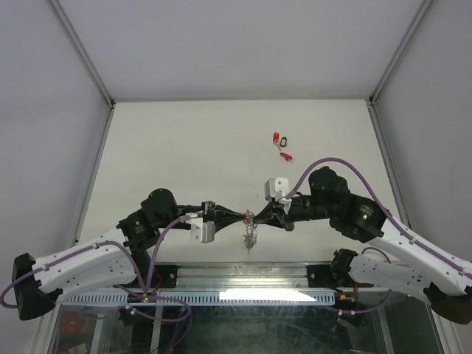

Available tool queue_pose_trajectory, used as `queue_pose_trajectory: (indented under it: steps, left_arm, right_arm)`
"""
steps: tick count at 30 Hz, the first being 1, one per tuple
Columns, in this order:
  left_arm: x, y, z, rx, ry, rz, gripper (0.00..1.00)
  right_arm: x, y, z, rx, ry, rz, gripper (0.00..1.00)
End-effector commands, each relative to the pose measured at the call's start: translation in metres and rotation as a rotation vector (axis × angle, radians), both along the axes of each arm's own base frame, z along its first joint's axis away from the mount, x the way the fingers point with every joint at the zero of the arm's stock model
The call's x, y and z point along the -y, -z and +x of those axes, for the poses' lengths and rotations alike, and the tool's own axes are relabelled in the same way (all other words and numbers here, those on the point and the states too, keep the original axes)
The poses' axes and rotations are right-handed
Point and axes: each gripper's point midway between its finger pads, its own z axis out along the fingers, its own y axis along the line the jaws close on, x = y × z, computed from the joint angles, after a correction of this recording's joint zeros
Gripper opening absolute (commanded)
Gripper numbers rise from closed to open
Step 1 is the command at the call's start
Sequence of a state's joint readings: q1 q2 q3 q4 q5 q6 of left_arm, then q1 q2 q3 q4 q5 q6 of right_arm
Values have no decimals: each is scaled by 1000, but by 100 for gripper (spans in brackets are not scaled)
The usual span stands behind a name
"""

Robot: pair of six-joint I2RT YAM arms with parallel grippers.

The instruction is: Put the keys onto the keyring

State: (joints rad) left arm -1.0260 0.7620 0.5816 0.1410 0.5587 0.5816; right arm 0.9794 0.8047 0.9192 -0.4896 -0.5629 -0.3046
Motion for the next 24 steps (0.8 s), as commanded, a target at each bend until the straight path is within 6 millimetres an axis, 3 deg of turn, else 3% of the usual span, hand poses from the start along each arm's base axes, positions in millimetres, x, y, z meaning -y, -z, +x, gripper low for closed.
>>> queue_pose_trajectory:
  steps: [1,24]
  left_arm:
    - [1,-27,-3,51,31,-54,0]
    - [0,-33,-6,68,44,-69,0]
  right_arm:
    - [-10,-29,-1,37,-24,98,0]
    - [-9,-18,2,-3,11,63,0]
